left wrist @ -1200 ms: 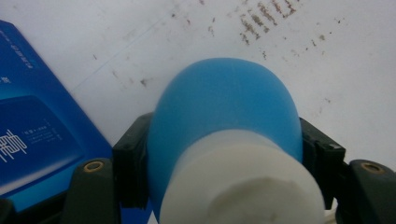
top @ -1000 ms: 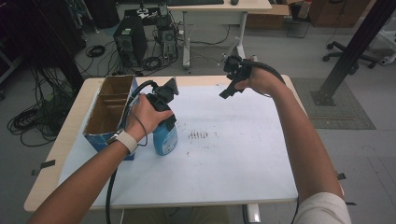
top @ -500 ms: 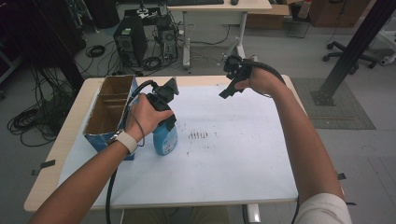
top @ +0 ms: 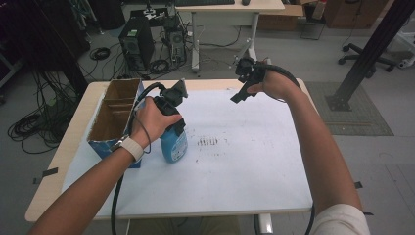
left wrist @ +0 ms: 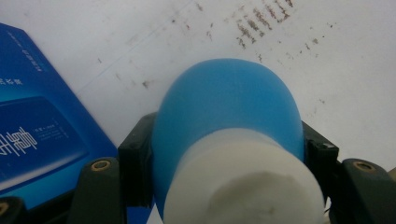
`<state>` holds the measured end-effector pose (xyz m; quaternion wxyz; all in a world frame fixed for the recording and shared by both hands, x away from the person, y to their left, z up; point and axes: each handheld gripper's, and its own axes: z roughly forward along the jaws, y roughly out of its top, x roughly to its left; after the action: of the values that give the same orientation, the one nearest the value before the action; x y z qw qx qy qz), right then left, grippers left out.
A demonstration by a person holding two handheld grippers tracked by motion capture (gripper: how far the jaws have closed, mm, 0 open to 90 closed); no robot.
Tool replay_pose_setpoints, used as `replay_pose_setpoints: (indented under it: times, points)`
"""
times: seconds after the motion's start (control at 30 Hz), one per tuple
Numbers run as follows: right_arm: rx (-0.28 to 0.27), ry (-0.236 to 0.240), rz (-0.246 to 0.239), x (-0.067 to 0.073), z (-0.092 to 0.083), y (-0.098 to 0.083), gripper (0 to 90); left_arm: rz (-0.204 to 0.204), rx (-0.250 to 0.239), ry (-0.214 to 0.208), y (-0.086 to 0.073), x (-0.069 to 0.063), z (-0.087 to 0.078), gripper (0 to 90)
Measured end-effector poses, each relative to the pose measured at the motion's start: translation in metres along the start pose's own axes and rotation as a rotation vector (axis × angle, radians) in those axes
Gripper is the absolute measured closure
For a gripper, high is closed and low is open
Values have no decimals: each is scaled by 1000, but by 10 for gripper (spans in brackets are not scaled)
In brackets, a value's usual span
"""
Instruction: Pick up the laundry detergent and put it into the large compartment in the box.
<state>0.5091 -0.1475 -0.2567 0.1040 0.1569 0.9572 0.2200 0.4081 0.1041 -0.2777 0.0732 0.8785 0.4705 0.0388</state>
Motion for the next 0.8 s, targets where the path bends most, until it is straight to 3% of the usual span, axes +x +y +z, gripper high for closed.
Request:
replay_pose_setpoints:
  times: [0.8]
  points:
    - [-4,-3,-2,2,-2,0,109,-23,0,1,-4,0,-32,372]
